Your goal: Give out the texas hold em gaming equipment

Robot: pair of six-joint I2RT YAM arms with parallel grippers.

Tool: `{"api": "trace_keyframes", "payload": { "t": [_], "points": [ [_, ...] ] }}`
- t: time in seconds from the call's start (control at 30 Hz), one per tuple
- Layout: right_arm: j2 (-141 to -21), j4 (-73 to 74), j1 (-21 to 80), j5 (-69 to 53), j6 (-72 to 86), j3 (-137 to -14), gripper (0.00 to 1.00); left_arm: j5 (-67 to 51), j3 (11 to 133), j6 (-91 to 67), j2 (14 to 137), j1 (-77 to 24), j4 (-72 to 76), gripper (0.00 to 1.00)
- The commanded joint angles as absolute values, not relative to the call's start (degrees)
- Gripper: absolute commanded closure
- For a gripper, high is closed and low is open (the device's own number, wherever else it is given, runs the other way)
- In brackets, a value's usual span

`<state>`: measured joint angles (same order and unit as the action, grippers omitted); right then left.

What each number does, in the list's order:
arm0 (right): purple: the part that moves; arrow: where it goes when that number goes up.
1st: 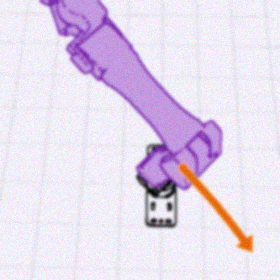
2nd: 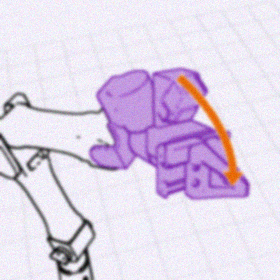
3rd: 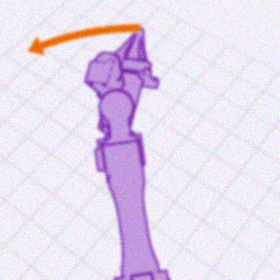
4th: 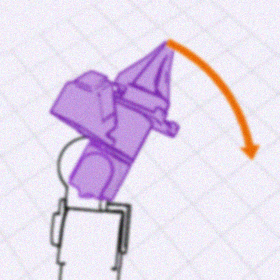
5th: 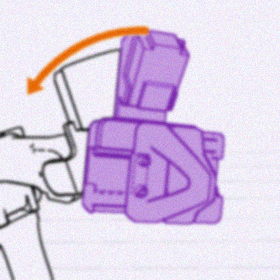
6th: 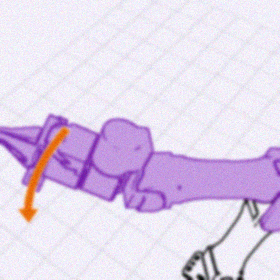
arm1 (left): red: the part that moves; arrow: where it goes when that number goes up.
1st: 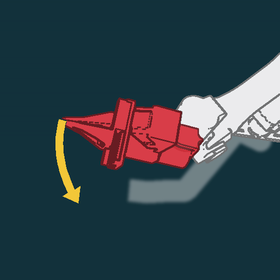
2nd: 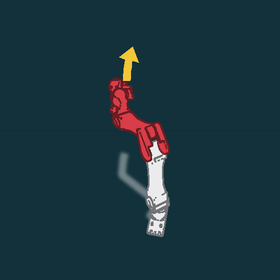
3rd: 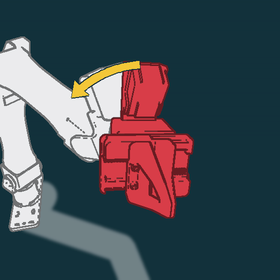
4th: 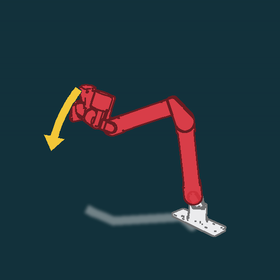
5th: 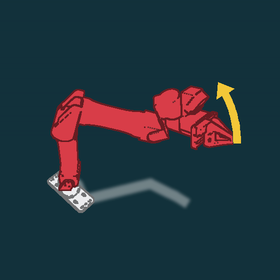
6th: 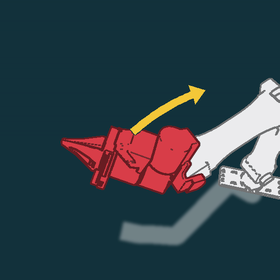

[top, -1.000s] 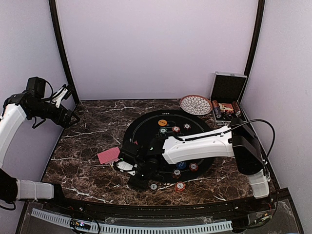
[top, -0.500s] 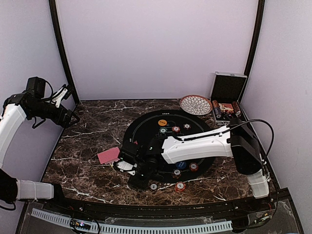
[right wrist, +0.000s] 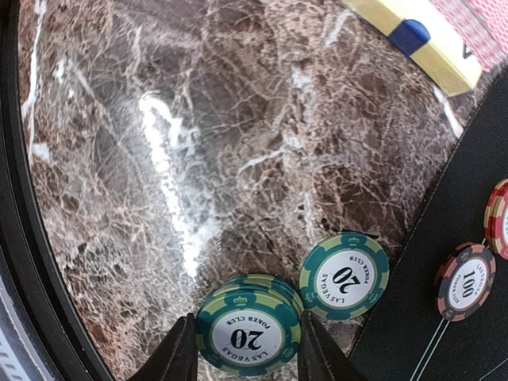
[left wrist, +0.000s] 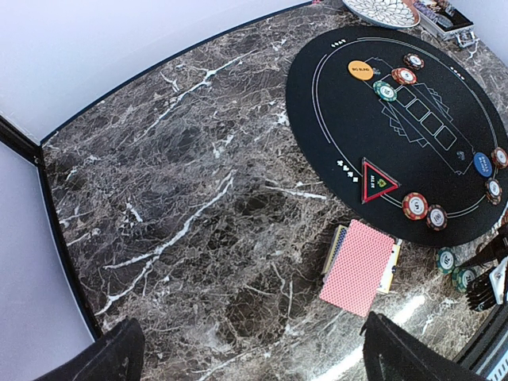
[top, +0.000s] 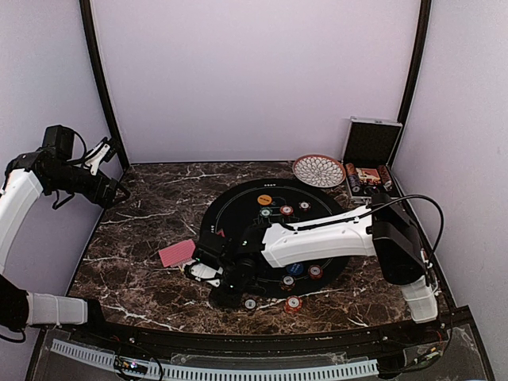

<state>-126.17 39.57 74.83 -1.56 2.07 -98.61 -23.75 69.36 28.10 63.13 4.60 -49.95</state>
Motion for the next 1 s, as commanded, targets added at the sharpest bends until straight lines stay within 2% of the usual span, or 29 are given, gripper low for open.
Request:
{"api": "trace_keyframes", "payload": {
  "t": [0.0, 0.13, 0.37, 0.7, 0.97],
  "points": [
    [-126.45, 38.74, 74.53, -1.85, 2.2, -99.32, 0.67, -24.11, 69.35, 28.65, 61.94, 4.47, -51.06, 0.01],
    [-125.85, 38.63, 74.53, -1.49, 2.33, -99.15, 0.76, -24.1, 69.39, 28.63, 61.88, 4.45, -51.07, 0.01],
    [-123.61, 38.7, 74.4, 1.04, 2.7, -99.04, 0.84, -24.07, 69.61, 28.57, 61.85, 4.52, -51.17, 0.01],
    [-116.15, 37.41, 70.07, 2.22, 5.19, -97.74, 0.86, -24.17, 69.7, 28.56, 61.96, 4.44, -51.08, 0.01],
    [-114.89, 35.64, 65.74, 3.7, 7.12, -93.44, 0.88, -24.21, 69.53, 28.55, 61.77, 4.5, -51.09, 0.01]
  ]
}}
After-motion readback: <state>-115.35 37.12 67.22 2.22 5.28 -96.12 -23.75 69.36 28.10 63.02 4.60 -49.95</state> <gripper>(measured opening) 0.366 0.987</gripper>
